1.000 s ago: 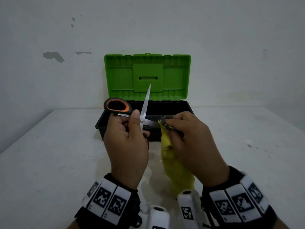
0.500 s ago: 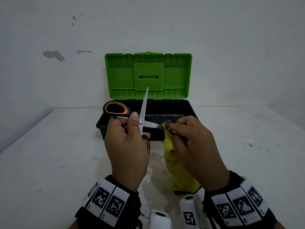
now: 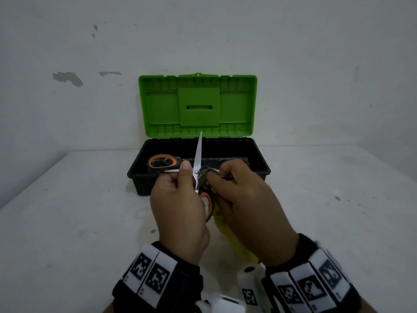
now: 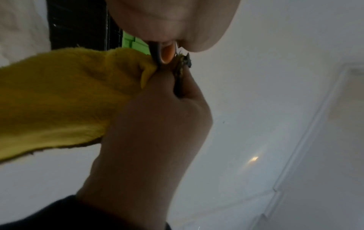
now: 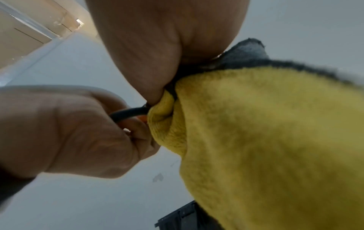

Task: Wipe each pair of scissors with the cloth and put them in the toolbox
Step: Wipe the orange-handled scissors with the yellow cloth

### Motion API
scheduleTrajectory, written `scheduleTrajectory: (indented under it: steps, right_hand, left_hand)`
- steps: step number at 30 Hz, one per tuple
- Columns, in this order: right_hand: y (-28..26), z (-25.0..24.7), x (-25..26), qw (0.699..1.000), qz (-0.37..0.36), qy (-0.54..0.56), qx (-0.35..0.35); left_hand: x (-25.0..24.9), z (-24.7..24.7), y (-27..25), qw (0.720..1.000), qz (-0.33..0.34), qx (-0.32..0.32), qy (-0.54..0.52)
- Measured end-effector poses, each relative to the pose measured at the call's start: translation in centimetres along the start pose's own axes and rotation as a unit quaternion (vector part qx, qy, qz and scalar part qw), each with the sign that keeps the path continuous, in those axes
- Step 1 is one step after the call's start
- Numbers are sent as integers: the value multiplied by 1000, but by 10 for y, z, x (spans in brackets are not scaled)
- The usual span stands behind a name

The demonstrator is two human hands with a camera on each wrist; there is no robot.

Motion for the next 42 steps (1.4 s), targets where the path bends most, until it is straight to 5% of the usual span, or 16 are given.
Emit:
scheduleTrajectory:
  steps: [10,32,36,42]
  right_hand:
    - [-4,-2,1,999,11,11,-44]
    - [-11,-9,-29,990,99,16,-97]
    - [-7,1,-9,996,66,51,-44]
    - [-10,-6,-41,972,198,120,-25]
  left_hand:
    - [4,1,-3,998,48,-15,31]
    - [4,0,2,999,47,-16,13]
    - [5,1,-1,997,70,-20,38]
    - [-1,-8,8,997,76,-20,19]
Point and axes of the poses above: each hand's wrist, its own y-axis towards the middle knuckle, its own z-axis out of the palm, x = y × z, the point moved 1 cm from there along y, towards the middle knuckle, and after that the axes turned 1 degree about -x, right-handed, at the moved point
